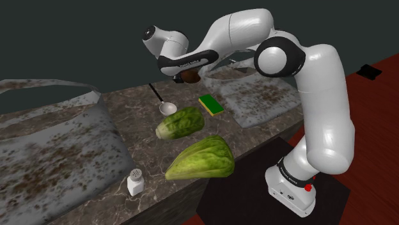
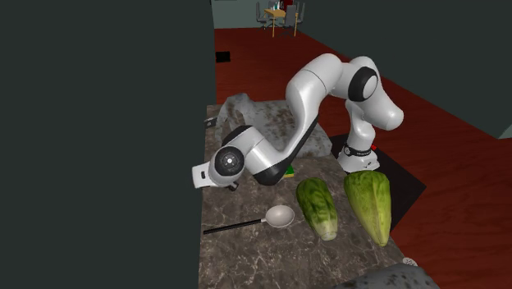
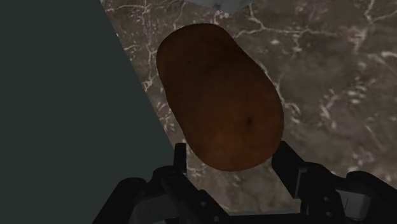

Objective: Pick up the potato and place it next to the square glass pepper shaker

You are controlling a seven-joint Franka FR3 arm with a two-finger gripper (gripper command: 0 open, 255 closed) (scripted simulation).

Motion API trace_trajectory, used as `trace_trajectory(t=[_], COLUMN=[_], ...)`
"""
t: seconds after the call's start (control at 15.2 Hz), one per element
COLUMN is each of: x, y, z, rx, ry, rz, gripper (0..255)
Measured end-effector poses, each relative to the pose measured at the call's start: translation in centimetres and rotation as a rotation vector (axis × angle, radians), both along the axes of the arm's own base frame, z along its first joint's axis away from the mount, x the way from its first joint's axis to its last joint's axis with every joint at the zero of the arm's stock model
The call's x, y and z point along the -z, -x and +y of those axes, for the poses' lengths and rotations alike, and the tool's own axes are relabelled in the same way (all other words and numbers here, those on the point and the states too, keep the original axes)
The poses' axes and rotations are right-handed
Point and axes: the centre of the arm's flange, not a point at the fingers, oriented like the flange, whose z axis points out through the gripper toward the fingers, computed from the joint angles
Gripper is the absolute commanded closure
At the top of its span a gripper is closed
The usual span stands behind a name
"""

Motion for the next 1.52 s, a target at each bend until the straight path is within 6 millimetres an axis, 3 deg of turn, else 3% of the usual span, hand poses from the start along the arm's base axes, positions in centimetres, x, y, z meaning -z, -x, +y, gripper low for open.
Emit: trace_trajectory(t=[0.99, 1.06, 1.12, 1.19, 1.39, 1.52], x=[-7.9, -7.9, -7.9, -7.9, -7.0, -6.2], y=[0.0, 0.0, 0.0, 1.0, 5.4, 7.1], z=[-0.1, -0.1, -0.1, -1.4, -7.7, -10.0], rx=[0.000, 0.000, 0.000, 0.008, -0.036, -0.058], ry=[0.000, 0.000, 0.000, -0.036, -0.320, -0.446], rz=[0.000, -0.001, -0.001, -0.012, -0.202, -0.309], gripper=[255, 0, 0, 0, 0, 0])
